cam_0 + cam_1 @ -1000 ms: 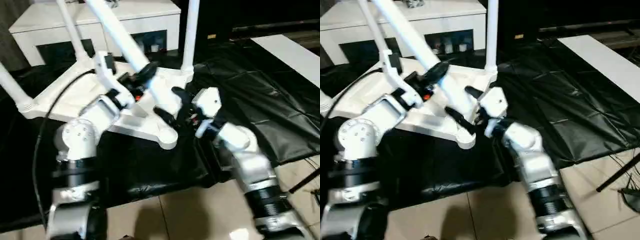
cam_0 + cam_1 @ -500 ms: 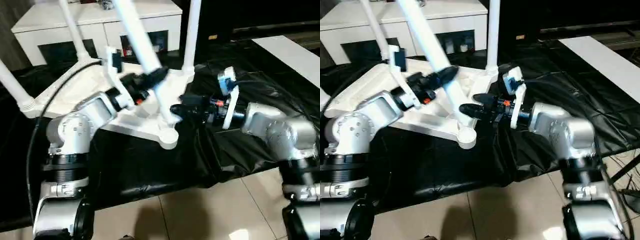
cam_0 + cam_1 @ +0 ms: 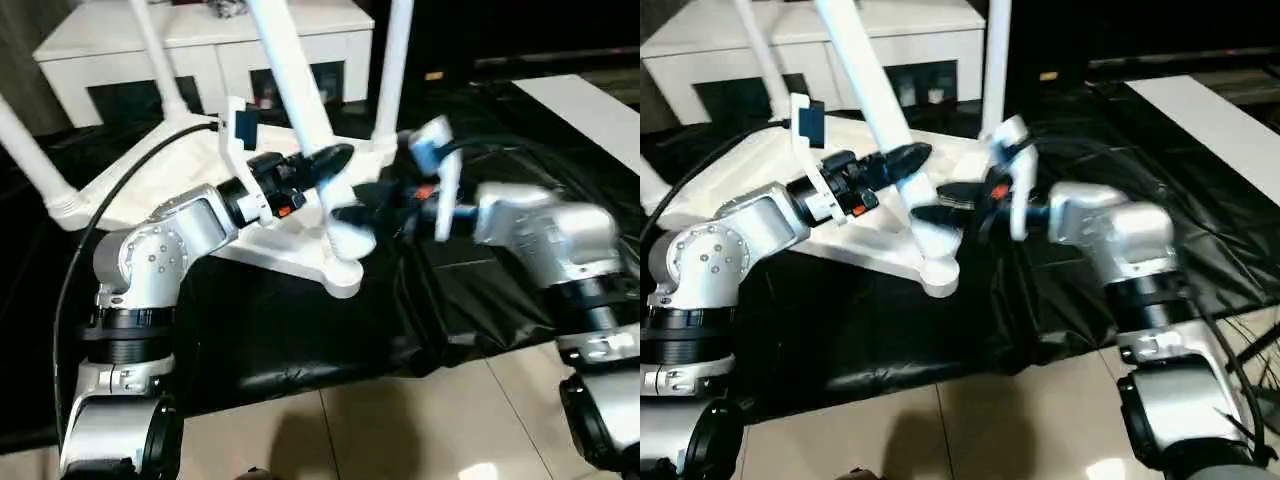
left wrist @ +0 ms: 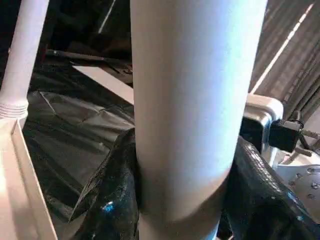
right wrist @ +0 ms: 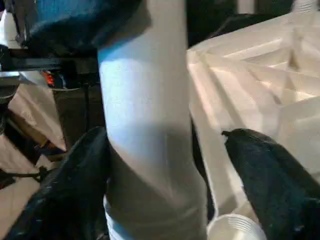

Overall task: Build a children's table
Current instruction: Pick table leg

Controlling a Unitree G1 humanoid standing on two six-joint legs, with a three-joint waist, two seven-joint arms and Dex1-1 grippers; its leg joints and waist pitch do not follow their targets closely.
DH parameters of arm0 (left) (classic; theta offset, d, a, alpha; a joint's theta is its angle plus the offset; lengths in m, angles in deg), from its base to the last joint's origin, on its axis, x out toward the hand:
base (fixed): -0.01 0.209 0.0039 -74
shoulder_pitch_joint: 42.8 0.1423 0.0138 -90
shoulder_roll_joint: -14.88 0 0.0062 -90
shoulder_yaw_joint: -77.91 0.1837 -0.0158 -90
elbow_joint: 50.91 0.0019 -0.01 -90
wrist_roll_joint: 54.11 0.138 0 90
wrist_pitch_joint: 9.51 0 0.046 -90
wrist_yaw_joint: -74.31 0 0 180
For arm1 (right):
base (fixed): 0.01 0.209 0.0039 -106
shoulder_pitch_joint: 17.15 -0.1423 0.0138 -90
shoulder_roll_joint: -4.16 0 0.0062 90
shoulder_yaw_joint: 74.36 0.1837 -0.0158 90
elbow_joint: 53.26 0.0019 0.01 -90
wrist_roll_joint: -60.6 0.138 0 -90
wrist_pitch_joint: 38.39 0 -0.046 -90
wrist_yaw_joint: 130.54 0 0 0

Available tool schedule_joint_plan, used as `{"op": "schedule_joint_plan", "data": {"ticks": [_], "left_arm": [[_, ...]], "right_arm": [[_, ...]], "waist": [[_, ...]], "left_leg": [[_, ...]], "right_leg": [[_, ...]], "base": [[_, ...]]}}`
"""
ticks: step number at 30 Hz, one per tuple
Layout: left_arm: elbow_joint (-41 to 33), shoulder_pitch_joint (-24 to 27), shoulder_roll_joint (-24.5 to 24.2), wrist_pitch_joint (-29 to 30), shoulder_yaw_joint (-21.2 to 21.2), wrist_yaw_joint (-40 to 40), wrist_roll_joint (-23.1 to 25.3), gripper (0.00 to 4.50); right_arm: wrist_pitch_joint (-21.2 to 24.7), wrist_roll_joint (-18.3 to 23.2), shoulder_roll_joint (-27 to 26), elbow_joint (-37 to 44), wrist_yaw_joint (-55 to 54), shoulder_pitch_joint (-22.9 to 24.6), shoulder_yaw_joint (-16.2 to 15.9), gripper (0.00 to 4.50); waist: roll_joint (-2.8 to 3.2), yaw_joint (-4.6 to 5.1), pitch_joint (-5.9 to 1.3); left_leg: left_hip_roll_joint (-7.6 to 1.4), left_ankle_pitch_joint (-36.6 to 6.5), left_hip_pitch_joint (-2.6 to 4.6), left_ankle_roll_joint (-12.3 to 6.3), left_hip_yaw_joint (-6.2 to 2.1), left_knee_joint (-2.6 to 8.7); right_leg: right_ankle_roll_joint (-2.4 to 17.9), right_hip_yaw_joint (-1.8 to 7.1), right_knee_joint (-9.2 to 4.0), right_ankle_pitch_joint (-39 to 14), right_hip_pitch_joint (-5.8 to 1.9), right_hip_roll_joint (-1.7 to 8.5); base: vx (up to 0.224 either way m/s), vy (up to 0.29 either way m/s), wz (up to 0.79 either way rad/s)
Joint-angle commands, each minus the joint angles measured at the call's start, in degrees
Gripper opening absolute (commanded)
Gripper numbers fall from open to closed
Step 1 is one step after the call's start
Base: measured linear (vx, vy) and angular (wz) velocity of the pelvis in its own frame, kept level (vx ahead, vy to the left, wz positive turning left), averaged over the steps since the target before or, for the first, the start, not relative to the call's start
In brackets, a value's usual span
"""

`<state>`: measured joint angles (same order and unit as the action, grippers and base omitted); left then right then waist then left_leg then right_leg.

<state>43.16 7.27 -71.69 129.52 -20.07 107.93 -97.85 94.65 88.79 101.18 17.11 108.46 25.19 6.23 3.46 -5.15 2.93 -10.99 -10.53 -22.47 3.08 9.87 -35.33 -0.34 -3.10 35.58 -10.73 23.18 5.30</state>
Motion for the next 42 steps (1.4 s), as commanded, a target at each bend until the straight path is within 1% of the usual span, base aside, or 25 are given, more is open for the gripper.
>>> {"op": "schedule_joint_plan", "data": {"ticks": [1, 3, 5, 6, 8, 9, 11, 13, 15, 17, 18, 23, 24, 26, 28, 29, 30, 31, 35, 36, 37, 38, 40, 41, 42], "left_arm": [[-2.3, -0.1, -0.2, 0.9, 1.0, 2.1, -1.4, 1.94], [-2.5, 0.1, -0.4, 1.1, 1.3, 2.6, -1.4, 1.94], [-2.6, 0.2, -0.7, 1.2, 1.8, 3.2, -1.3, 1.94], [-2.9, 0.5, -1.3, 1.2, 2.7, 4.7, -1.1, 1.94], [-3.1, 0.6, -1.8, 1.3, 3.3, 5.5, -1.0, 1.94], [-3.2, 0.6, -2.0, 1.1, 3.7, 6.0, -0.8, 1.94], [-3.2, 0.6, -2.2, 1.1, 3.9, 6.4, -0.7, 1.94], [-3.4, 0.6, -2.8, 0.9, 4.6, 7.2, -0.2, 1.94], [-3.6, 0.7, -3.3, 0.6, 5.5, 8.5, 0.3, 1.94], [-3.7, 0.8, -3.5, 0.5, 5.9, 9.0, 0.5, 1.94], [-4.3, 1.1, -3.6, 0.5, 6.5, 9.2, 0.5, 1.94], [-4.1, 1.4, -3.2, -2.7, 7.6, 7.5, 3.5, 1.94], [-2.3, 0.2, -2.3, -0.9, 5.3, 4.5, 2.4, 2.64], [-1.5, -0.4, -2.0, 0.1, 4.2, 3.6, 1.6, 2.66], [-0.7, -1.5, -2.3, 0.1, 2.6, 3.4, 0.8, 2.92], [-0.6, -1.7, -2.4, -0.1, 2.4, 3.5, 0.8, 3.05], [-0.4, -2.2, -2.7, -0.9, 2.1, 4.1, 0.9, 3.09], [-0.3, -2.2, -2.8, -1.2, 2.1, 4.1, 1.0, 3.11], [0.1, -2.9, -2.9, -2.3, 2.0, 4.8, 1.8, 3.55], [0.1, -3.0, -2.9, -1.7, 1.9, 5.2, 1.5, 3.56], [0.1, -3.1, -2.8, -1.4, 1.8, 5.3, 1.4, 3.32], [0.2, -3.2, -2.8, -1.2, 1.8, 5.3, 1.3, 3.25], [0.3, -3.5, -2.9, -0.1, 1.8, 5.9, 0.3, 3.06], [0.4, -3.6, -3.0, 0.0, 1.9, 6.1, 0.1, 3.06], [0.5, -3.7, -3.0, -0.3, 1.9, 5.8, 0.3, 2.79]], "right_arm": [[-0.8, -1.4, -0.4, -1.8, -0.2, -1.7, 0.0, 3.62], [-1.0, -1.2, -0.8, -2.4, 0.3, -2.1, 0.3, 3.33], [-1.5, -1.3, -0.9, -2.7, 0.9, -2.2, 0.1, 3.26], [-2.2, -1.6, -0.8, -3.0, 1.7, -2.4, -0.2, 3.10], [-2.6, -1.8, -0.7, -3.3, 2.4, -2.6, -0.4, 3.10], [-2.7, -1.9, -0.6, -3.3, 2.9, -2.7, -0.7, 2.93], [-2.8, -1.9, -0.5, -3.4, 3.4, -2.8, -0.9, 2.87], [-3.0, -2.1, -0.3, -3.5, 4.4, -3.1, -1.1, 2.54], [-3.3, -2.5, -0.4, -3.9, 5.4, -3.5, -1.3, 2.54], [-3.4, -2.7, -0.4, -4.0, 5.8, -3.6, -1.5, 2.25], [-3.7, -2.9, -0.5, -4.2, 7.0, -3.8, -1.9, 2.20], [-3.7, -2.9, -0.8, -3.8, 7.7, -3.6, -2.2, 2.05], [-4.1, -3.2, -1.1, -3.8, 7.3, -3.2, -2.3, 2.02], [-4.3, -3.4, -1.2, -3.9, 7.2, -3.0, -2.4, 1.99], [-4.8, -4.0, -1.3, -4.2, 7.0, -2.5, -2.5, 1.97], [-4.9, -4.1, -1.3, -4.2, 6.9, -2.4, -2.5, 1.96], [-5.1, -4.5, -1.5, -4.3, 6.9, -2.3, -2.4, 1.96], [-5.1, -4.5, -1.5, -4.4, 6.9, -2.2, -2.4, 1.96], [-5.5, -5.3, -1.7, -4.5, 6.9, -2.0, -2.5, 1.95], [-5.6, -5.4, -1.7, -4.4, 6.8, -2.0, -2.5, 1.95], [-5.7, -5.5, -1.7, -4.4, 6.7, -1.9, -2.6, 1.95], [-5.8, -5.6, -1.7, -4.5, 6.7, -1.9, -2.6, 1.95], [-6.1, -5.8, -1.7, -4.5, 6.8, -1.8, -2.8, 1.95], [-6.1, -5.9, -1.7, -4.6, 6.8, -1.8, -2.8, 1.95], [-6.3, -6.2, -1.6, -4.4, 7.1, -1.7, -3.0, 1.95]], "waist": [[-0.82, 0.02, -4.53], [-0.76, 0.08, -4.51], [-0.69, 0.05, -4.50], [-0.76, 0.06, -4.53], [-0.70, 0.08, -4.45], [-0.74, 0.14, -4.41], [-0.73, 0.13, -4.38], [-0.76, 0.13, -4.42], [-0.79, 0.10, -4.43], [-0.75, 0.12, -4.42], [-0.91, 0.13, -4.42], [-0.95, 0.11, -4.37], [-1.07, 0.11, -4.40], [-1.04, 0.11, -4.37], [-0.92, 0.06, -4.39], [-1.03, 0.10, -4.36], [-0.92, 0.06, -4.43], [-0.99, 0.06, -4.42], [-0.82, 0.16, -4.39], [-0.80, 0.13, -4.41], [-0.83, 0.14, -4.40], [-0.72, 0.15, -4.38], [-0.71, 0.12, -4.39], [-0.74, 0.09, -4.43], [-0.75, 0.08, -4.42]], "left_leg": [[-1.10, -5.2, 1.13, -1.96, 0.00, 3.52], [-1.09, -6.0, 1.17, -1.49, -0.04, 3.58], [-1.15, -5.8, 1.13, -1.38, -0.11, 3.57], [-1.13, -5.8, 1.09, -1.44, -0.11, 3.54], [-1.08, -6.1, 1.11, -1.45, -0.07, 3.57], [-1.10, -6.4, 1.09, -1.37, -0.07, 3.59], [-1.12, -6.7, 1.12, -1.26, -0.07, 3.61], [-1.13, -6.5, 1.11, -1.25, -0.08, 3.60], [-1.14, -6.6, 1.15, -1.28, -0.07, 3.58], [-1.14, -6.7, 1.13, -1.24, -0.08, 3.58], [-1.18, -6.7, 1.08, -1.22, -0.07, 3.57], [-1.28, -6.6, 1.11, -1.23, -0.09, 3.61], [-1.21, -6.5, 1.07, -1.12, -0.03, 3.55], [-1.14, -6.3, 1.09, -1.07, -0.02, 3.51], [-1.08, -6.8, 1.13, -0.97, -0.06, 3.52], [-1.04, -6.9, 1.10, -1.03, -0.03, 3.51], [-1.11, -6.6, 1.11, -1.03, -0.12, 3.51], [-1.09, -6.4, 1.07, -1.09, -0.10, 3.50], [-1.11, -6.8, 1.13, -1.12, -0.10, 3.51], [-1.13, -6.9, 1.16, -1.01, -0.11, 3.52], [-1.12, -6.8, 1.13, -0.99, -0.11, 3.53], [-1.11, -7.0, 1.13, -0.92, -0.11, 3.53], [-1.09, -7.4, 1.22, -0.89, -0.11, 3.55], [-1.06, -7.2, 1.22, -0.85, -0.10, 3.50], [-1.12, -7.0, 1.15, -0.91, -0.15, 3.55]], "right_leg": [[15.6, 1.55, -2.95, -2.5, -3.20, 1.99], [15.6, 1.52, -2.92, -2.7, -3.18, 1.92], [15.5, 1.54, -2.85, -2.5, -3.25, 2.01], [15.5, 1.52, -2.87, -2.6, -3.23, 2.02], [15.4, 1.50, -2.91, -3.3, -3.18, 1.97], [15.4, 1.53, -2.92, -3.6, -3.22, 1.98], [15.3, 1.56, -2.99, -4.0, -3.18, 2.00], [15.4, 1.55, -2.92, -3.7, -3.18, 1.97], [15.5, 1.54, -2.91, -3.7, -3.15, 1.99], [15.5, 1.54, -2.88, -3.8, -3.12, 1.98], [15.5, 1.57, -2.83, -4.0, -3.20, 2.04], [15.4, 1.62, -2.91, -4.3, -3.08, 2.05], [15.4, 1.66, -2.80, -4.0, -3.17, 2.06], [15.7, 1.69, -2.85, -3.7, -3.13, 2.07], [15.6, 1.61, -2.85, -4.4, -3.09, 2.00], [15.5, 1.63, -2.93, -4.5, -3.09, 1.97], [15.6, 1.61, -2.81, -3.9, -3.16, 2.06], [15.6, 1.61, -2.82, -3.7, -3.14, 2.01], [15.7, 1.58, -2.84, -3.6, -3.15, 1.97], [15.8, 1.57, -2.80, -3.6, -3.15, 1.98], [15.8, 1.57, -2.79, -3.5, -3.16, 1.97], [15.8, 1.57, -2.81, -3.5, -3.16, 1.96], [15.8, 1.58, -2.83, -3.9, -3.15, 1.95], [15.9, 1.58, -2.78, -3.5, -3.16, 1.92], [16.0, 1.56, -2.73, -3.0, -3.19, 1.95]], "base": [[0.000, 0.000, 0.00], [0.000, 0.000, 0.00], [0.000, 0.000, 0.00], [0.000, 0.000, 0.00], [0.000, 0.000, 0.00], [0.000, 0.000, 0.00], [0.000, 0.000, 0.00], [0.000, 0.000, 0.00], [0.000, 0.000, 0.00], [0.000, 0.000, 0.00], [0.000, 0.000, 0.00], [0.000, 0.000, 0.00], [0.000, 0.000, 0.00], [0.000, 0.000, 0.00], [0.000, 0.000, 0.00], [0.000, 0.000, 0.00], [0.000, 0.000, 0.00], [0.000, 0.000, 0.00], [0.000, 0.000, 0.00], [0.000, 0.000, 0.00], [0.000, 0.000, 0.00], [0.000, 0.000, 0.00], [0.000, 0.000, 0.00], [0.000, 0.000, 0.00], [0.000, 0.000, 0.00]]}}
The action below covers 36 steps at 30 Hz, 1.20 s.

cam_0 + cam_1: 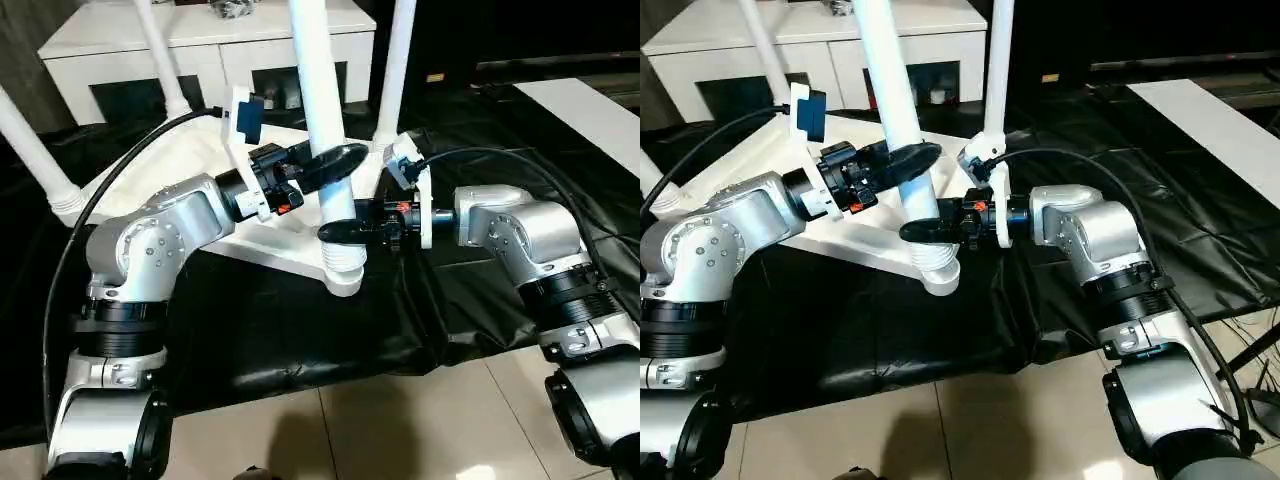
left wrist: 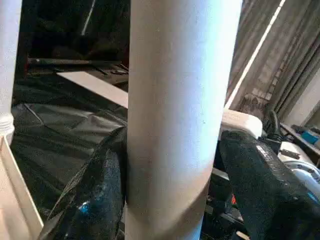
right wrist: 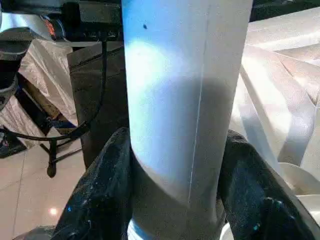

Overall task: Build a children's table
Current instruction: Pick table leg

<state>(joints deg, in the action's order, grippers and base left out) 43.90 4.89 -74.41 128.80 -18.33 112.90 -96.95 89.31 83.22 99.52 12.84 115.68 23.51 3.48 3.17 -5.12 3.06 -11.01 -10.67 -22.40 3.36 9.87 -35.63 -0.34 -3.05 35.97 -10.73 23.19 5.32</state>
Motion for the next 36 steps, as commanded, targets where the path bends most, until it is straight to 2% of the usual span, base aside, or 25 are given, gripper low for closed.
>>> {"op": "schedule_joint_plan", "data": {"ticks": [1, 5, 6, 9, 12, 14, 16, 20, 21, 22, 24, 27, 36], "left_arm": [[-0.2, -1.3, -0.3, 0.4, 0.1, 0.9, -0.5, 2.77], [0.8, -1.6, -0.1, 0.0, 0.4, 0.3, -0.1, 2.68], [1.0, -1.7, 0.1, -0.1, 0.4, 0.1, 0.1, 2.38], [1.4, -2.0, 0.2, -0.1, -0.1, 0.4, 0.0, 2.36], [1.3, -2.1, 0.0, -0.2, -0.1, 1.3, -0.3, 2.04], [1.1, -2.0, -0.1, -0.2, 0.0, 1.6, -0.4, 2.02], [-0.9, -0.9, -0.6, 0.5, 0.7, 3.7, -1.5, 1.97], [-3.0, 0.4, -0.7, 0.9, 1.7, 5.1, -2.0, 1.97], [-3.4, 0.7, -0.9, 0.7, 2.1, 5.9, -1.9, 1.95], [-4.0, 1.0, -1.2, 0.7, 2.6, 6.7, -2.0, 1.95], [-4.8, 1.2, -1.6, 0.7, 3.2, 7.9, -2.2, 1.95], [-4.9, 1.2, -1.8, 0.7, 3.4, 8.5, -2.2, 1.95], [-5.1, 1.6, -3.3, 0.4, 5.1, 11.6, -0.9, 1.93]], "right_arm": [[-1.0, -0.6, 0.1, -0.1, -0.1, 0.0, -0.3, 1.95], [-1.3, -1.0, 0.0, 0.0, 0.5, -0.2, -0.5, 1.95], [-1.4, -1.1, -0.1, -0.1, 0.7, -0.2, -0.5, 1.95], [-1.7, -1.5, 0.0, -0.2, 1.2, -0.4, -0.7, 1.95], [-2.8, -1.9, 0.0, -0.4, 1.3, -0.5, -0.6, 1.94], [-3.1, -2.1, 0.0, -0.5, 1.3, -0.5, -0.6, 1.94], [-2.8, -1.3, -0.9, -1.3, 0.3, -1.5, 1.1, 2.50], [-1.2, -0.3, -0.9, -1.8, 1.3, -2.7, 1.9, 2.74], [-1.1, -0.3, -0.8, -1.7, 1.7, -2.9, 1.8, 3.02], [-1.1, -0.5, -0.6, -1.8, 2.1, -3.1, 1.6, 3.09], [-1.1, -0.9, -0.3, -2.0, 2.7, -3.5, 1.1, 3.13], [-1.3, -1.1, -0.1, -2.5, 3.5, -4.0, 0.8, 3.43], [-1.5, -1.1, 1.0, -4.0, 7.6, -6.4, 0.3, 3.46]], "waist": [[-0.46, 0.05, -4.55], [-0.65, 0.07, -4.58], [-0.63, 0.05, -4.58], [-0.63, 0.06, -4.61], [-0.69, 0.01, -4.58], [-0.70, 0.05, -4.55], [-0.75, 0.10, -4.53], [-0.77, 0.12, -4.53], [-0.90, 0.16, -4.48], [-0.99, 0.13, -4.44], [-0.90, 0.10, -4.45], [-0.92, 0.09, -4.45], [-1.06, 0.12, -4.43]], "left_leg": [[-1.10, -6.9, 1.08, -1.19, -0.15, 3.85], [-1.06, -6.4, 1.00, -1.62, -0.12, 3.79], [-1.07, -6.4, 1.04, -1.65, -0.10, 3.76], [-1.08, -6.4, 1.04, -1.87, -0.10, 3.74], [-1.14, -6.2, 1.08, -1.93, -0.08, 3.74], [-1.12, -6.5, 1.04, -1.93, -0.08, 3.76], [-1.12, -6.4, 1.05, -2.01, -0.04, 3.76], [-1.23, -6.3, 1.12, -1.98, -0.07, 3.80], [-1.23, -6.5, 1.08, -2.02, -0.05, 3.83], [-1.19, -6.5, 1.03, -2.08, 0.00, 3.81], [-1.24, -6.4, 1.05, -1.99, -0.02, 3.81], [-1.24, -6.6, 1.12, -1.81, -0.03, 3.84], [-1.21, -6.7, 1.06, -2.00, 0.01, 3.79]], "right_leg": [[16.0, 1.50, -3.12, -3.0, -3.19, 1.93], [16.2, 1.51, -3.09, -2.5, -3.31, 1.96], [16.2, 1.51, -3.11, -2.7, -3.27, 1.99], [16.1, 1.53, -3.12, -2.9, -3.27, 1.96], [16.3, 1.52, -3.05, -2.7, -3.16, 1.97], [16.3, 1.52, -3.10, -3.1, -3.19, 2.02], [16.3, 1.53, -3.10, -3.4, -3.14, 2.00], [16.4, 1.51, -3.05, -3.5, -3.11, 1.99], [16.4, 1.52, -3.08, -3.7, -3.11, 1.97], [16.2, 1.56, -3.14, -4.0, -3.12, 2.00], [16.1, 1.58, -3.10, -4.2, -3.08, 2.06], [16.0, 1.56, -3.04, -4.3, -3.00, 1.95], [16.2, 1.56, -3.01, -4.5, -3.04, 1.97]], "base": [[0.000, 0.000, 0.00], [0.000, 0.000, 0.00], [0.000, 0.000, 0.00], [0.000, 0.000, 0.00], [0.000, 0.000, 0.00], [0.000, 0.000, 0.00], [0.000, 0.000, 0.00], [0.000, 0.000, 0.00], [0.000, 0.000, 0.00], [0.000, 0.000, 0.00], [0.000, 0.000, 0.00], [0.000, 0.000, 0.00], [0.000, 0.000, 0.00]]}}
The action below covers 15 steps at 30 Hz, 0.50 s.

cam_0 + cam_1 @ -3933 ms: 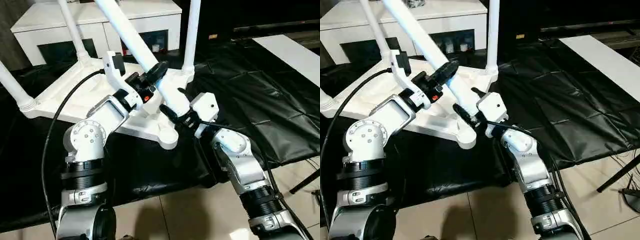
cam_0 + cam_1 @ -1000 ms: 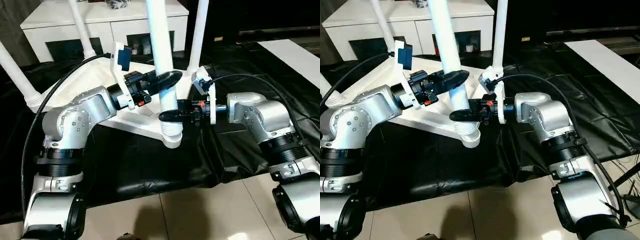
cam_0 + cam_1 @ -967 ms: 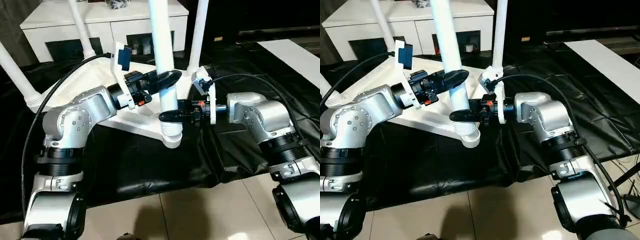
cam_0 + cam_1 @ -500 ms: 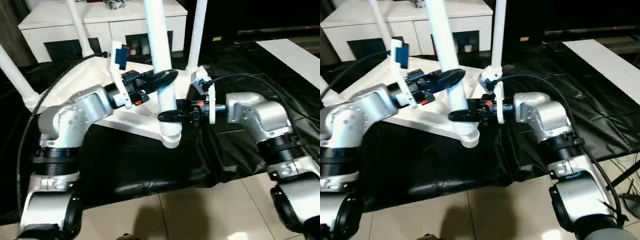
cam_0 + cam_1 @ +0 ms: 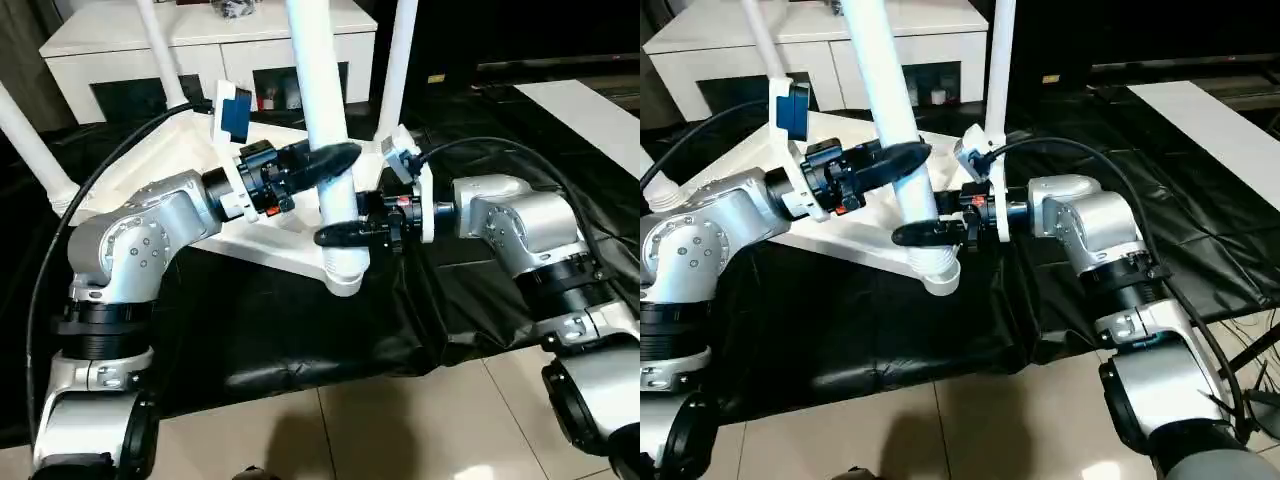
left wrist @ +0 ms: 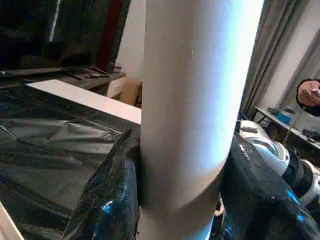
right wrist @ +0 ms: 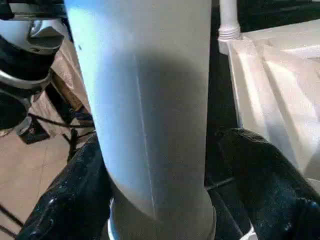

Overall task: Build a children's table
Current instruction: Pick table leg

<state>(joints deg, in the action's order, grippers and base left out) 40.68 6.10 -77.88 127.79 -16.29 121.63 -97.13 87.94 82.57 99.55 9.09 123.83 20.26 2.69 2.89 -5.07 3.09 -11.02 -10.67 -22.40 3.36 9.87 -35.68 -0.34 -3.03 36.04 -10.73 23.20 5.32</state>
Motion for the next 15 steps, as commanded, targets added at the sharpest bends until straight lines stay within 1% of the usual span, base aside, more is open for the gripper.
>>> {"op": "schedule_joint_plan", "data": {"ticks": [1, 4, 7, 9, 11, 15], "left_arm": [[-1.8, 0.4, 0.2, 1.3, 3.1, 2.9, -0.6, 1.93], [-1.1, 0.3, 0.3, 0.7, 3.3, 2.8, 0.1, 1.93], [0.0, 0.0, 0.2, -0.9, 3.9, 2.3, 2.1, 1.93], [0.3, -0.1, 0.3, -1.1, 3.9, 2.0, 2.3, 1.93], [0.6, -0.3, 0.4, -1.3, 3.9, 1.9, 2.4, 1.91], [0.8, -0.4, 0.4, -1.4, 4.0, 2.1, 2.4, 1.90]], "right_arm": [[-0.1, -0.4, 0.9, -0.2, -0.3, -3.3, 1.1, 3.46], [-0.1, -0.3, 1.1, 0.0, 0.9, -3.5, 1.1, 3.46], [0.1, 0.4, 0.8, 0.7, 1.7, -3.5, 1.4, 3.46], [0.1, 0.5, 0.6, 0.8, 1.6, -3.4, 1.5, 3.46], [-0.9, -0.4, 0.5, 0.9, 1.4, -3.0, 0.7, 3.46], [-1.3, -1.3, 0.8, 0.9, 1.7, -2.5, -0.1, 3.46]], "waist": [[-0.77, 0.03, -4.46], [-0.79, 0.06, -4.44], [-0.87, 0.00, -4.44], [-0.86, -0.01, -4.47], [-0.96, 0.04, -4.45], [-0.89, 0.04, -4.50]], "left_leg": [[-1.24, -6.8, 1.07, -1.89, -0.01, 3.85], [-1.27, -6.8, 1.03, -1.91, -0.03, 3.87], [-1.26, -6.7, 1.04, -2.02, 0.00, 3.84], [-1.27, -6.5, 1.03, -1.99, -0.02, 3.83], [-1.18, -6.4, 0.99, -1.97, 0.02, 3.81], [-1.21, -6.2, 1.03, -1.96, 0.00, 3.78]], "right_leg": [[16.2, 1.57, -3.08, -4.7, -3.05, 2.01], [16.2, 1.57, -3.04, -4.7, -3.04, 2.01], [16.1, 1.62, -3.13, -4.7, -3.06, 2.04], [16.0, 1.61, -3.08, -4.6, -3.07, 2.06], [16.1, 1.61, -3.08, -4.3, -3.08, 2.01], [16.3, 1.59, -3.02, -4.0, -3.07, 2.00]], "base": [[0.000, 0.000, 0.00], [0.000, 0.000, 0.00], [0.000, 0.000, 0.00], [0.000, 0.000, 0.00], [0.000, 0.000, 0.00], [0.000, 0.000, 0.00]]}}
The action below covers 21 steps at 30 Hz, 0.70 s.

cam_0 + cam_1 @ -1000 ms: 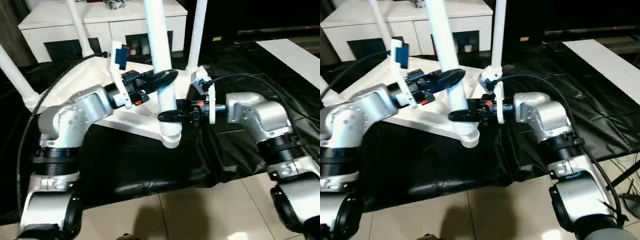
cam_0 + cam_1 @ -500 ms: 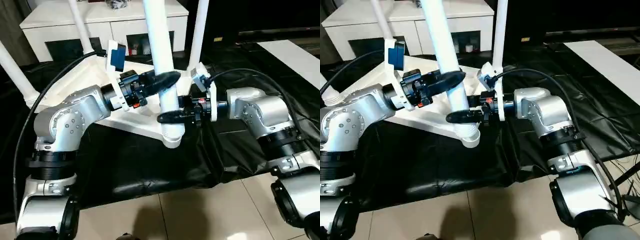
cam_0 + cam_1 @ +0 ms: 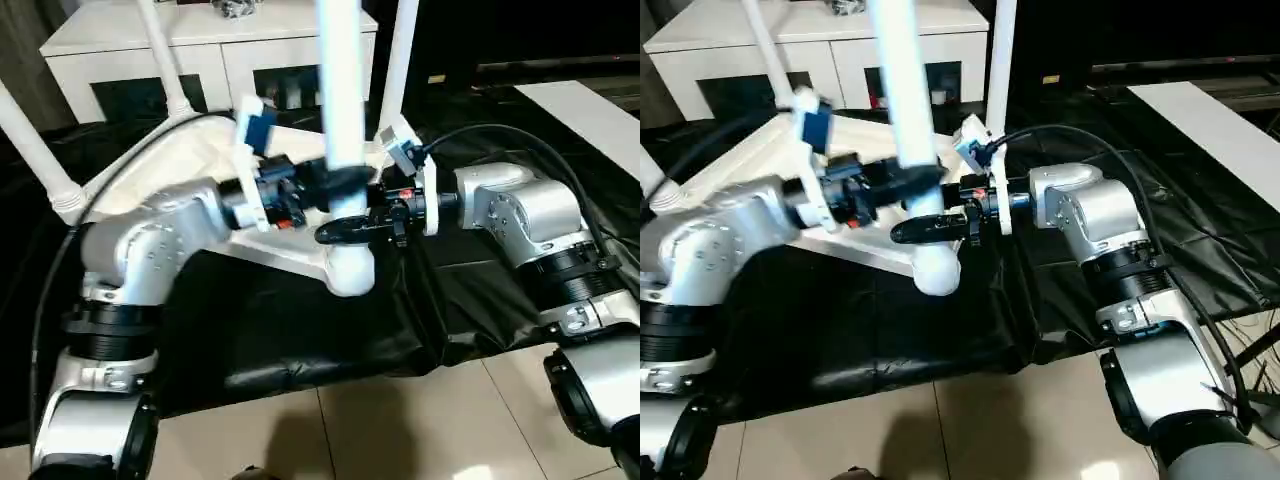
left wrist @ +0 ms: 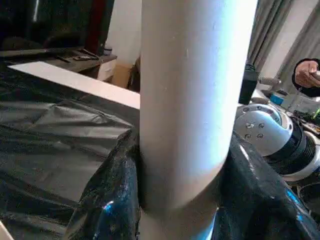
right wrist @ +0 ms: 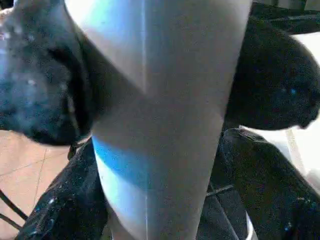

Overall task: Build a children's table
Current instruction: Pick table leg

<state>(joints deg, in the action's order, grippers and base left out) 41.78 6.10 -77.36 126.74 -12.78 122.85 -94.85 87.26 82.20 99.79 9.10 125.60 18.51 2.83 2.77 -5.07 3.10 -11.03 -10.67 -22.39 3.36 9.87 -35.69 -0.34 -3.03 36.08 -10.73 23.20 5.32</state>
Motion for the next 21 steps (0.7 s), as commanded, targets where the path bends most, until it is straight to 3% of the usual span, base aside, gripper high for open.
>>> {"op": "schedule_joint_plan", "data": {"ticks": [1, 5, 6, 14, 21], "left_arm": [[-0.3, -0.4, -0.1, -0.4, 0.5, 0.9, 0.1, 1.90], [-0.3, -0.4, -0.3, -0.3, 0.6, 1.4, 0.1, 1.90], [-0.4, -0.4, -0.3, -0.3, 0.6, 1.5, 0.1, 1.90], [-0.6, -0.4, -0.5, -0.1, 1.1, 2.1, 0.1, 1.90], [-0.6, -0.3, -0.7, -0.2, 1.1, 2.4, 0.2, 1.90]], "right_arm": [[-0.7, -1.1, 0.6, 0.8, 0.0, -0.8, -0.3, 3.46], [-0.7, -1.6, 1.1, 0.4, 0.7, -0.8, -0.8, 3.46], [-0.7, -1.7, 1.2, 0.4, 0.8, -0.8, -0.9, 3.18], [-0.6, -2.3, 1.5, 0.1, 1.8, -0.7, -1.7, 2.48], [-0.6, -3.1, 2.0, 0.4, 2.9, -0.3, -2.7, 2.11]], "waist": [[-0.74, 0.03, -4.50], [-0.70, 0.03, -4.51], [-0.73, 0.02, -4.51], [-0.82, 0.00, -4.52], [-0.84, -0.01, -4.53]], "left_leg": [[-1.21, -6.4, 1.03, -1.95, -0.02, 3.81], [-1.21, -6.6, 1.06, -1.95, -0.01, 3.79], [-1.23, -6.6, 1.05, -1.96, -0.02, 3.80], [-1.25, -6.2, 1.02, -2.33, -0.02, 3.76], [-1.26, -6.1, 1.04, -2.49, -0.01, 3.73]], "right_leg": [[16.3, 1.57, -3.07, -4.2, -3.10, 2.01], [16.4, 1.57, -3.09, -4.3, -3.08, 2.00], [16.4, 1.57, -3.07, -4.2, -3.10, 2.00], [16.6, 1.58, -3.03, -3.9, -3.12, 2.03], [16.6, 1.58, -2.99, -3.8, -3.08, 2.01]], "base": [[0.000, 0.000, 0.00], [0.000, 0.000, 0.00], [0.000, 0.000, 0.00], [0.000, 0.000, 0.00], [0.000, 0.000, 0.00]]}}
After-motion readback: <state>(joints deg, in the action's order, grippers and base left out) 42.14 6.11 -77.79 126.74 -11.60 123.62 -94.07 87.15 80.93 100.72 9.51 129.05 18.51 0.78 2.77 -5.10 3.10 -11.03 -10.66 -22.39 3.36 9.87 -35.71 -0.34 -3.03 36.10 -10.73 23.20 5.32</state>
